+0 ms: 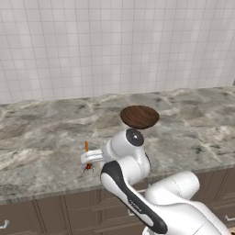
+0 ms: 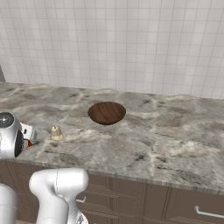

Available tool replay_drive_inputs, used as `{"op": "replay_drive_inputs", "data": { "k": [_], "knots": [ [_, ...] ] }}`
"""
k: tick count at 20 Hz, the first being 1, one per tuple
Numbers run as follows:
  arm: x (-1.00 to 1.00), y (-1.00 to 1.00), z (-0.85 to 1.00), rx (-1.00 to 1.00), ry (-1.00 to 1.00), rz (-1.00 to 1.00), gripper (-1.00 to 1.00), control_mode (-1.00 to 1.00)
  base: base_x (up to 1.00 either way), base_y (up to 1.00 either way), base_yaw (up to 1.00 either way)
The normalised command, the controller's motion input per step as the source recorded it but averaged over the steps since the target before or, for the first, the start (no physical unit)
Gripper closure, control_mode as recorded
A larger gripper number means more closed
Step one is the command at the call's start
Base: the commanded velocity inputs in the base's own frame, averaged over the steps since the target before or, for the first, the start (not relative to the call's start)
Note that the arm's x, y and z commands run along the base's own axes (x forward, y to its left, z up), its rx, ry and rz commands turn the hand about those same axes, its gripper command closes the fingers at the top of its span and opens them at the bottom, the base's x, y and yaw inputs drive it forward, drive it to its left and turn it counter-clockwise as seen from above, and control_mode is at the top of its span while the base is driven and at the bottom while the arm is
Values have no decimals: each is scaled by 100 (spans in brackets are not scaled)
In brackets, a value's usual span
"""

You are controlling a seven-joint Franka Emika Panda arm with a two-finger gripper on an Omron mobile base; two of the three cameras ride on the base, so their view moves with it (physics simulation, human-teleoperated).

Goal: Pick the candle and candle from the dining table and place them in the open cabinet. Close the cabinet after placing the objects.

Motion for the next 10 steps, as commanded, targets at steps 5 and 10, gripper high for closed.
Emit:
{"op": "replay_drive_inputs", "data": {
  "k": [5,10],
  "knots": [
    [13,0,-4,-1,1,0,-100,-100,0,0,0],
    [32,0,-1,0,3,0,-100,-100,0,0,0]
  ]
}}
